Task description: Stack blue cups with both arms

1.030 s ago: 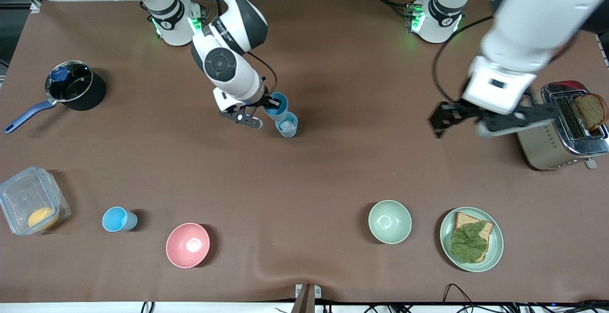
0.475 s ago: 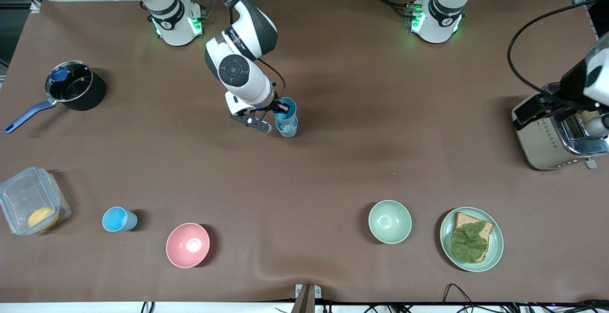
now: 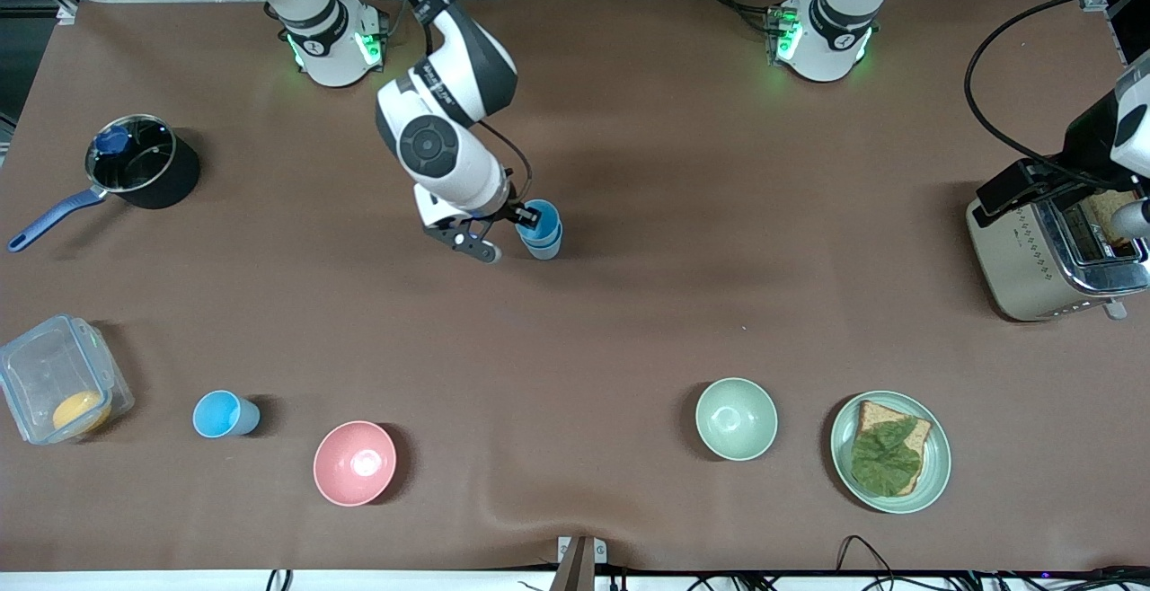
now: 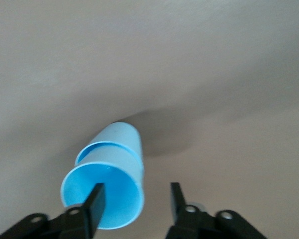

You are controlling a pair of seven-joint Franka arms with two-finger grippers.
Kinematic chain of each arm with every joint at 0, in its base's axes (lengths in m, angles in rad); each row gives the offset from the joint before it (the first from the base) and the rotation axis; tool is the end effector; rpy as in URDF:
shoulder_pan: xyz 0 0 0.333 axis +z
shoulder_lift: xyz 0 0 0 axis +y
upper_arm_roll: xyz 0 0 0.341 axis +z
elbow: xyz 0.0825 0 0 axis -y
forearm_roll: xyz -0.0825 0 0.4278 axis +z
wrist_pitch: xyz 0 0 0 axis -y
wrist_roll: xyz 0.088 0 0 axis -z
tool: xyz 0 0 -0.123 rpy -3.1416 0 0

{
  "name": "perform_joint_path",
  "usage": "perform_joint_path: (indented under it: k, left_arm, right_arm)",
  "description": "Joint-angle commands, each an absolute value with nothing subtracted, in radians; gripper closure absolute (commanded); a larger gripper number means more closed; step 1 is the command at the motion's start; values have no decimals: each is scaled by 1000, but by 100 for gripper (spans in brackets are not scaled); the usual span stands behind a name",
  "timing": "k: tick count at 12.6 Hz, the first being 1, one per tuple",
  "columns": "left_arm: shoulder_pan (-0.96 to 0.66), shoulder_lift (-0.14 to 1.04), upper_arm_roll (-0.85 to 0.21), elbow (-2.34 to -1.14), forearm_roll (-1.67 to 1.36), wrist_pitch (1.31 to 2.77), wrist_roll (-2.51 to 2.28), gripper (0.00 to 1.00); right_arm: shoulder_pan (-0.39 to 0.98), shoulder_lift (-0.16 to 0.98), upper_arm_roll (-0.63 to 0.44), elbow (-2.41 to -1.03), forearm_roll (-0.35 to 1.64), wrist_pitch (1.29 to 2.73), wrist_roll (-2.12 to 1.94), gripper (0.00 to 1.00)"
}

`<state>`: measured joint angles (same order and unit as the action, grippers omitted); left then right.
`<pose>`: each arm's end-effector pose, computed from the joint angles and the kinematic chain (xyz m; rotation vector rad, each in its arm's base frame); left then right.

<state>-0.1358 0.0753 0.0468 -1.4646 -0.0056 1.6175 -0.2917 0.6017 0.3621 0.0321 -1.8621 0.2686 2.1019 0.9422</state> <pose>0.6276 -0.0579 0.6467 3.1066 0.3156 0.1185 0.5239 0.4041 0.2973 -2.9584 0.6938 0.3852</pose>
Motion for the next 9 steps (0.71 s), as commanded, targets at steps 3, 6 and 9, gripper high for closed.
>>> perform_joint_path:
  k: [3,6,9]
  left_arm:
    - [-130,52,0,-1483,-11,1546,-291,0]
    - [-123,37,-3,-1485,-11,1540,-284,0]
    - [-121,31,-2,-1485,-11,1539,-282,0]
  right_arm:
    - [301,252,38,-1873,244,1817,498,0]
    - [96,209,38,-1943,109,1779,149,0]
    - [-61,125,38,-2003,77,1781,-84,0]
